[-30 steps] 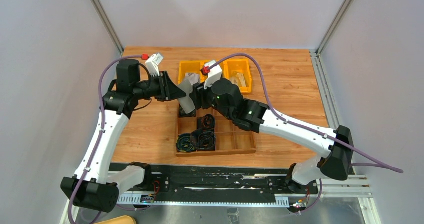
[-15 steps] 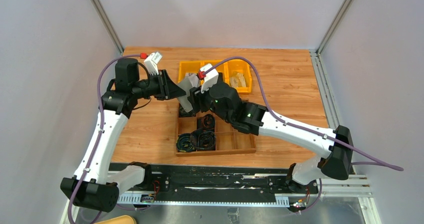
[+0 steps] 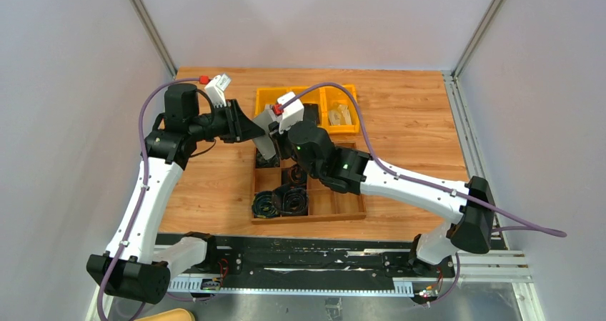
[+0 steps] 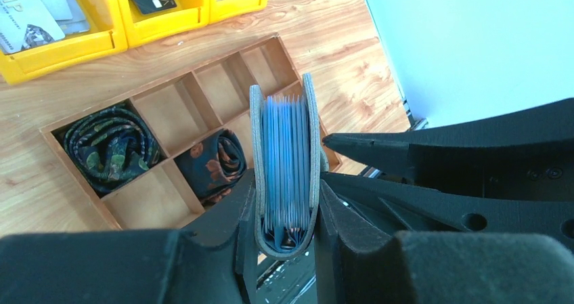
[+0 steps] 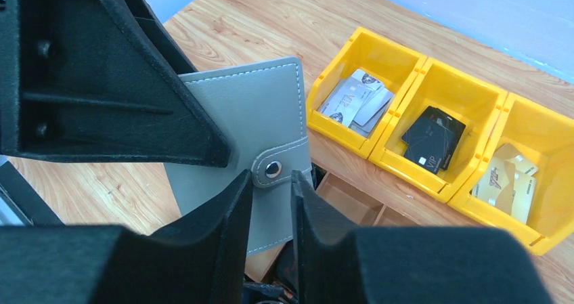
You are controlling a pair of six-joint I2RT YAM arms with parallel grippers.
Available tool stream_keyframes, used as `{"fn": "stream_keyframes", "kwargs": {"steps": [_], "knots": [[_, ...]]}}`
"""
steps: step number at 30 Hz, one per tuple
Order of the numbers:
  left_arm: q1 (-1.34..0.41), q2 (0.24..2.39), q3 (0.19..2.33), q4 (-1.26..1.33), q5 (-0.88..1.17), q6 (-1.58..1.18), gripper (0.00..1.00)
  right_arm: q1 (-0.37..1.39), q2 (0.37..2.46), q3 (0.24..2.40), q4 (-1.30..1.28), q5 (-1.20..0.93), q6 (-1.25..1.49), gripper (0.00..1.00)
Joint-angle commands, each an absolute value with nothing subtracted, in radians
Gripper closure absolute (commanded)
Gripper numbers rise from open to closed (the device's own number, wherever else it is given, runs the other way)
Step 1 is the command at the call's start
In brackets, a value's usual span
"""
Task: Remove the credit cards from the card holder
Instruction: Open the card holder.
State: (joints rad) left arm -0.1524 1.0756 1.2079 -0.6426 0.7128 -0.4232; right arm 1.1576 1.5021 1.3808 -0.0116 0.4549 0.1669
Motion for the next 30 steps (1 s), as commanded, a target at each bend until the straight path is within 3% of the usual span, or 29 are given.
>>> {"fn": "stream_keyframes", "kwargs": {"steps": [1, 11, 30], "knots": [[-0.153, 1.041, 1.256, -0.652, 0.780, -0.437, 1.00, 1.160, 1.525, 1.396, -0.009, 0.566, 0.135, 0.75], [-0.153, 1.035, 1.253, -0.657, 0.791, -0.439, 1.00, 1.153, 1.499, 1.387, 0.038, 0.641, 0.119, 1.00], [-0.153, 1.019, 1.272, -0.688, 0.817, -0.404, 1.00, 1.071, 1.401, 1.325, 0.019, 0.605, 0.192, 1.00]]}}
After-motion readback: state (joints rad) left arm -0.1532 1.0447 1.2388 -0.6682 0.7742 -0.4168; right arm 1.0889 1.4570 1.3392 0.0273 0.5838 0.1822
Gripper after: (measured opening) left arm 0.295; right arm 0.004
